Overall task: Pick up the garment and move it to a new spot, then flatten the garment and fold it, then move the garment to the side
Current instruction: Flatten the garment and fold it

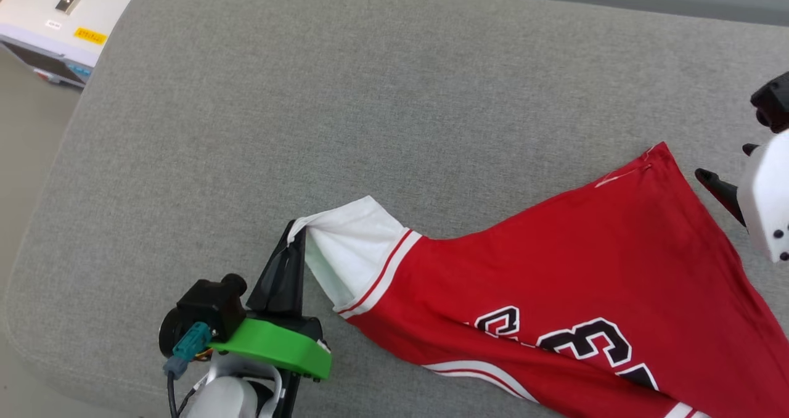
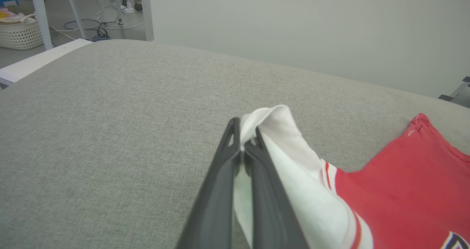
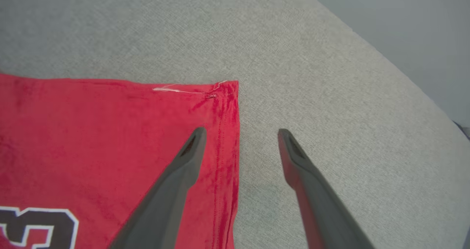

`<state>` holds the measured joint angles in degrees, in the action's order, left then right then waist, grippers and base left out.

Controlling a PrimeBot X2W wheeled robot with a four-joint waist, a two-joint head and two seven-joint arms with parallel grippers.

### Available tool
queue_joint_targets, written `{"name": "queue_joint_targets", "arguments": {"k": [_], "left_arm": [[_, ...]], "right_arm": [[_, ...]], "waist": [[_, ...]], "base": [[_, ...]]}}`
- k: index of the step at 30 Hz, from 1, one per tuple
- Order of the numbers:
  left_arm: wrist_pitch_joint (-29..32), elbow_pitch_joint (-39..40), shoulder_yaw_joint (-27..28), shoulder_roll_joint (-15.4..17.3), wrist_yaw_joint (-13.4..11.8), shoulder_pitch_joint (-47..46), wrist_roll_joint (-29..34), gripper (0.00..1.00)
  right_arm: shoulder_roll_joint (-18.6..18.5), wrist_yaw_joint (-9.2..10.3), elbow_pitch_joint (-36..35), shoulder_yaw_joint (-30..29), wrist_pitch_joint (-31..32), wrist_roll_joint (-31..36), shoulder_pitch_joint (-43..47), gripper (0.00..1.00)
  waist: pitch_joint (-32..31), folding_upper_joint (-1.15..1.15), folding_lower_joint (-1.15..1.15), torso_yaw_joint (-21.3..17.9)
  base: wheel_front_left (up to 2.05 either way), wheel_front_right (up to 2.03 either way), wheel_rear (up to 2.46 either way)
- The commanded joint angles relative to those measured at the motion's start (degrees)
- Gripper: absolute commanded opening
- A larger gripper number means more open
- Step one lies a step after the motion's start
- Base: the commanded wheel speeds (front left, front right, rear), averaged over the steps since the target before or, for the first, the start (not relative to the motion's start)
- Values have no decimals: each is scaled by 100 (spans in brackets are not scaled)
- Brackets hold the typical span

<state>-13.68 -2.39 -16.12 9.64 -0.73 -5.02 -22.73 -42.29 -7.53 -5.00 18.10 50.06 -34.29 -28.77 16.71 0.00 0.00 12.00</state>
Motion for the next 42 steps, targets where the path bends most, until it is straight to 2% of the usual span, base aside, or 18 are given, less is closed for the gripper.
{"name": "queue_joint_targets", "arguments": {"k": [1,5,9,13,17,18,19,25,32,42], "left_arm": [[-62,22,-18,-56,32,-128,66,0],[-92,25,-86,-163,87,-279,105,0],[-113,15,-125,-261,136,-396,132,0],[-123,-30,-115,-327,164,-454,151,0],[-128,-69,-64,-360,174,-444,175,0],[-129,-70,-39,-361,171,-433,182,0],[-129,-71,-9,-359,169,-415,192,0],[-130,-86,118,-286,189,-323,263,0],[-109,21,204,-54,236,-402,354,0],[366,451,406,520,351,-1422,506,0]], "right_arm": [[-38,4,156,183,142,-44,-223,100],[-61,4,751,759,397,-44,-785,100],[-31,4,1351,1248,302,24,-1091,100],[-7,4,1941,1719,157,-44,-1035,100],[-63,4,2233,2081,101,-366,-908,100],[-68,4,2270,2103,47,-424,-920,22],[-78,4,2307,2122,-28,-484,-943,0],[-47,4,2370,2016,-806,-687,-1170,0],[-53,4,2042,1801,-1765,-665,-1148,0],[106,4,1561,1058,-2546,-575,-1153,0]], "waist": [[283,0,0,260],[505,0,0,427],[700,0,0,561],[779,0,0,615],[761,0,0,579],[743,0,0,551],[717,0,0,516],[421,0,0,300],[-80,0,0,72],[-563,0,0,-334]], "base": [[0,0,0],[0,0,0],[0,0,0],[0,0,0],[0,0,0],[0,0,0],[0,0,0],[0,0,0],[0,0,0],[0,0,0]]}}
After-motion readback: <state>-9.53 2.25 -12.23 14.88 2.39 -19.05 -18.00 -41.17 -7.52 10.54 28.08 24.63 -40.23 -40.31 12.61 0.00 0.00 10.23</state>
